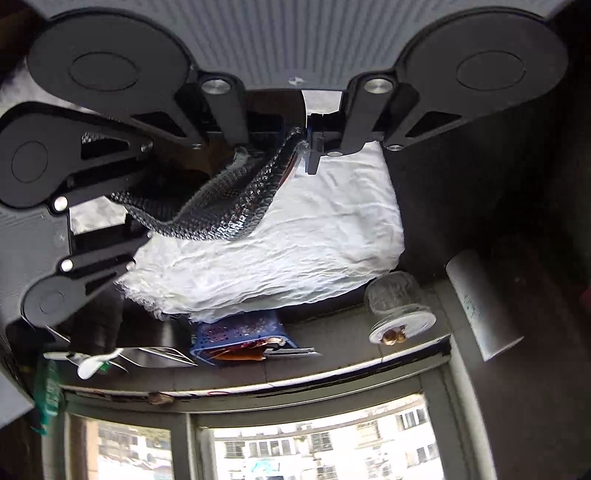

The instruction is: Clean bowl

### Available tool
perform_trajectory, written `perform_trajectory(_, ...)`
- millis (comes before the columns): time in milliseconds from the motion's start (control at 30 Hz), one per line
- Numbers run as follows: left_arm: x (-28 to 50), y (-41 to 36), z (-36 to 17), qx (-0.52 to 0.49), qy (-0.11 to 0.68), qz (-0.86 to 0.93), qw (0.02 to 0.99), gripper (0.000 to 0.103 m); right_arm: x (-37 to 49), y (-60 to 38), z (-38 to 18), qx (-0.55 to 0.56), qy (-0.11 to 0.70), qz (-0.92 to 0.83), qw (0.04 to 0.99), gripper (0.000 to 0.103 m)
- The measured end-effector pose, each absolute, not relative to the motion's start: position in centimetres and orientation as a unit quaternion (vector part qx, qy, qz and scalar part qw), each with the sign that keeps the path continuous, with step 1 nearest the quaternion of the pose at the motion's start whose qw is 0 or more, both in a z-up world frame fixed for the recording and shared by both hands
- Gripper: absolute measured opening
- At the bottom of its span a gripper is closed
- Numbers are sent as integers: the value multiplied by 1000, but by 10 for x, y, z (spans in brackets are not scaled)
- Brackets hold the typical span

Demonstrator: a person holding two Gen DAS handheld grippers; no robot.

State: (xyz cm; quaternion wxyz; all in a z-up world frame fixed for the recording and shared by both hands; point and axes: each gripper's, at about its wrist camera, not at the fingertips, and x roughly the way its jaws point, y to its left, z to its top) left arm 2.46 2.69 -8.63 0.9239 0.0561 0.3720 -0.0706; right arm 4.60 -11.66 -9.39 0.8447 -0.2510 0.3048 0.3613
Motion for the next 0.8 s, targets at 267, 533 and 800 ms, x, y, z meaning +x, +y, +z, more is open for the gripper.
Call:
perform_trajectory(267,26,70,-96,-151,398,-29,904,18,63,-124,-108,-73,403,322,854,13)
perform_trajectory(533,32,51,-104,-71,436,-58,895,16,79,-142,-121,49,462,304,832,13)
perform_trajectory(800,36,68,-115,-184,432,-72,880,7,80,-143,-99,-25,424,321,847,11)
